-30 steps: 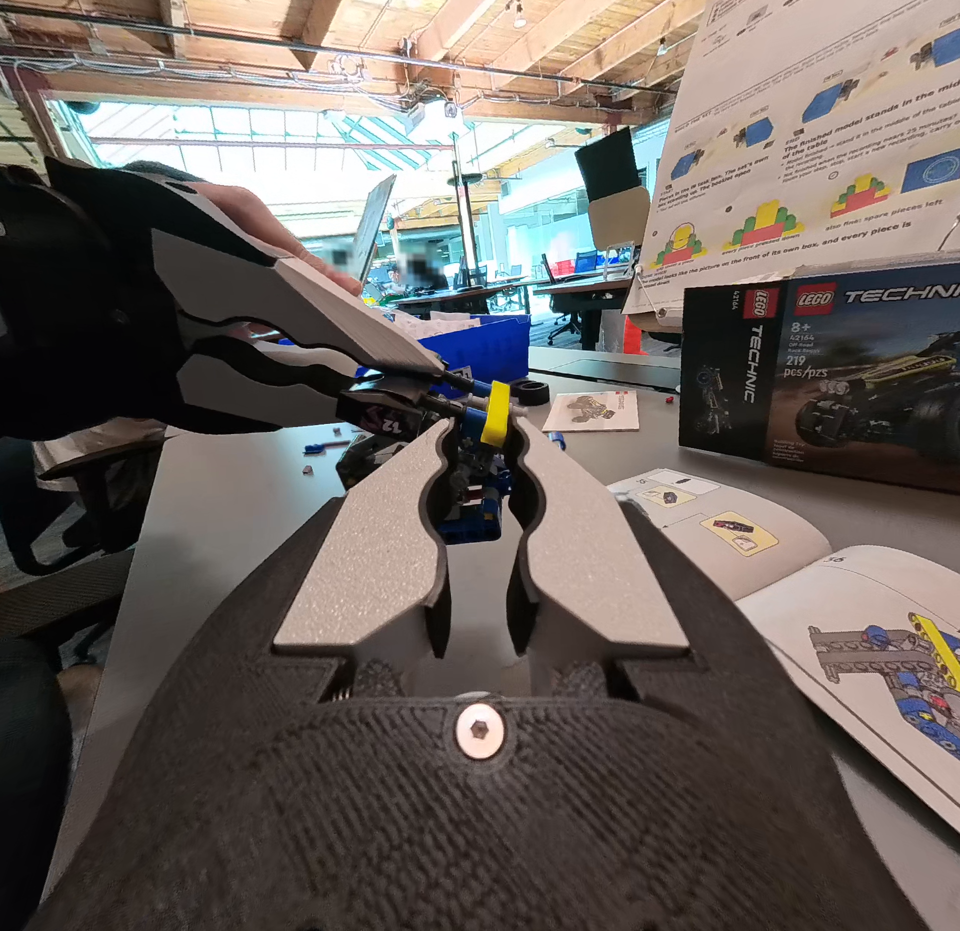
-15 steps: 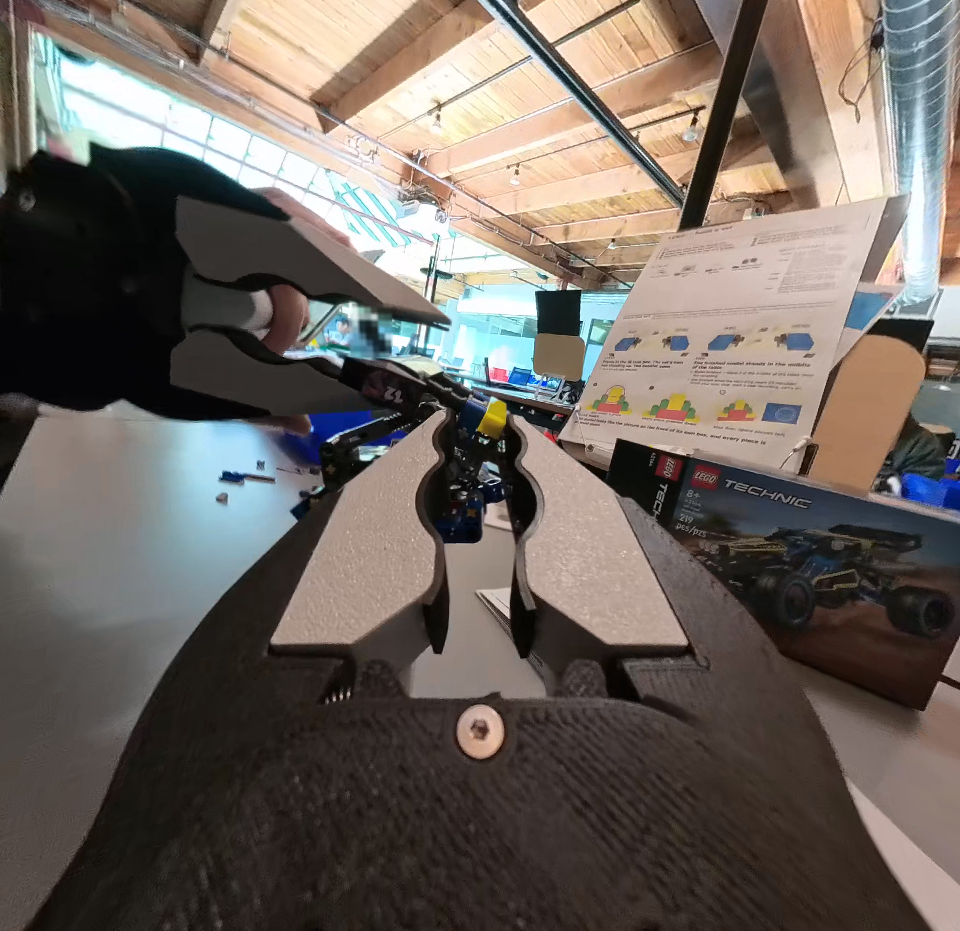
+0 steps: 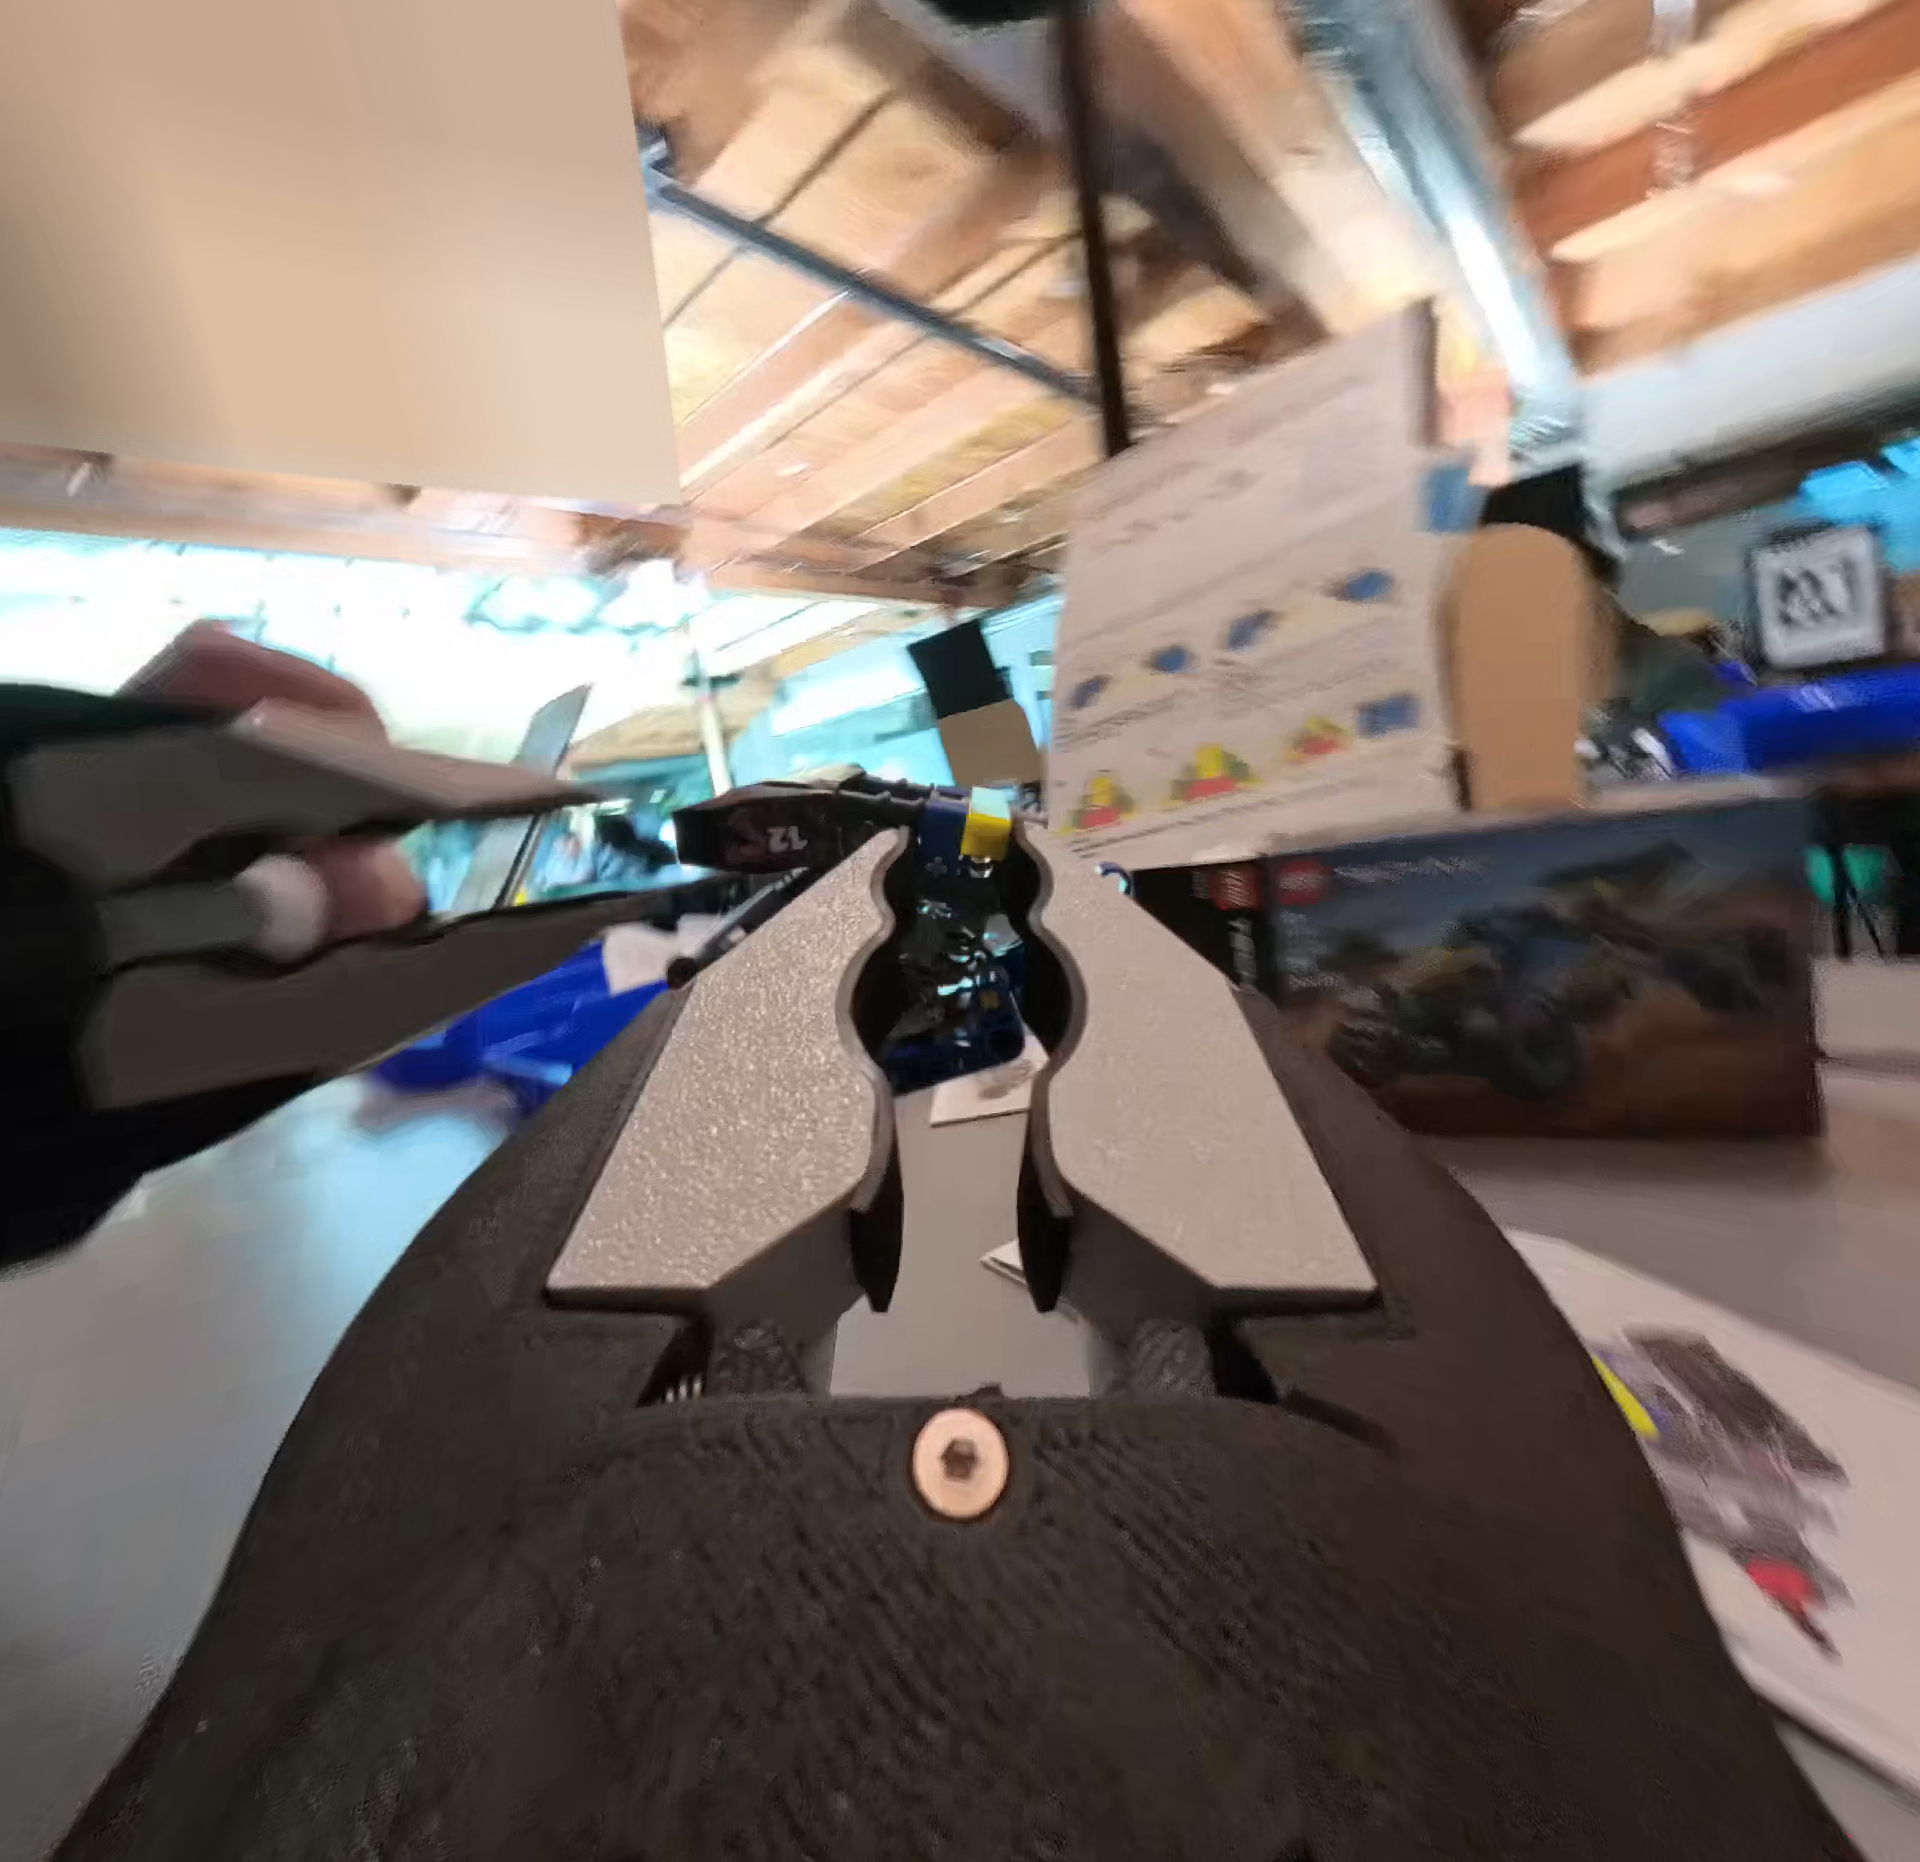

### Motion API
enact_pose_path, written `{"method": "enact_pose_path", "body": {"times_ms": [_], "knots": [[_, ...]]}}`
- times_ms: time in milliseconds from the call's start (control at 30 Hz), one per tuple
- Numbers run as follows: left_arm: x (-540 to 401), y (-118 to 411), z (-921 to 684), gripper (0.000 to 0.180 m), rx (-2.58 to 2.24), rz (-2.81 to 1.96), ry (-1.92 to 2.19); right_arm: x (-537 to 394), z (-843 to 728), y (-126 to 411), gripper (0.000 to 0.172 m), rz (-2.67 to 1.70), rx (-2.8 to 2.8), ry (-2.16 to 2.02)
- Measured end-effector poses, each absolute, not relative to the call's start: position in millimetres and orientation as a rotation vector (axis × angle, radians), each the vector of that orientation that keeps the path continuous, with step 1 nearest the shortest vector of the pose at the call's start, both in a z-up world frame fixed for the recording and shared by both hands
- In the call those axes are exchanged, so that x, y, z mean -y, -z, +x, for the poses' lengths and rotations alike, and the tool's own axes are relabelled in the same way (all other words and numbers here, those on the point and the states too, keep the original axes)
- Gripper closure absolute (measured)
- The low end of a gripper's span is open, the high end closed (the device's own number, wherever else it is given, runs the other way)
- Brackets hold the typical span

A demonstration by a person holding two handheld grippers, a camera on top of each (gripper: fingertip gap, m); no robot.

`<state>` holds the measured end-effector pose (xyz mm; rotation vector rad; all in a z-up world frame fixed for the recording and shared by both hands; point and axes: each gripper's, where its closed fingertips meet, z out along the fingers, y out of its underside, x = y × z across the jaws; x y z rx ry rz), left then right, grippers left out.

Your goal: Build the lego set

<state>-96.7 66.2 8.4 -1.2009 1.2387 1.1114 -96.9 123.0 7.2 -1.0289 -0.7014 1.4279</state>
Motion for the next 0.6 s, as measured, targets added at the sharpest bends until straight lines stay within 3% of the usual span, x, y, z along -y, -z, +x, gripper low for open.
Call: {"method": "enact_pose_path", "body": {"times_ms": [33, 67, 167, 233, 400, 600], "knots": [[-62.1, -11.7, -93.8, 0.179, -1.255, -1.182, -1.108, -133.0, -91.7, -5.9, 0.159, -1.048, 0.676, -1.46], [-60.6, -19.1, -95.3, 0.174, -1.254, -1.129, -1.182, -130.5, -89.1, -7.6, 0.158, -0.994, 0.741, -1.465], [-58.0, -13.3, -91.1, 0.151, -1.296, -1.166, -1.086, -110.6, -76.8, -28.5, 0.159, -0.751, 0.812, -1.417], [-56.4, -11.9, -85.6, 0.144, -1.299, -1.244, -0.932, -99.8, -80.9, -23.9, 0.159, -0.692, 0.931, -1.319], [-62.8, -9.7, -96.4, 0.102, -1.282, -1.557, -0.748, -79.3, -79.7, -18.0, 0.159, -0.54, 1.067, -1.242], [-54.4, 16.1, -93.0, 0.102, -1.475, -1.746, -0.642, -52.8, -78.7, -16.6, 0.159, -0.42, 1.182, -1.255]]}}
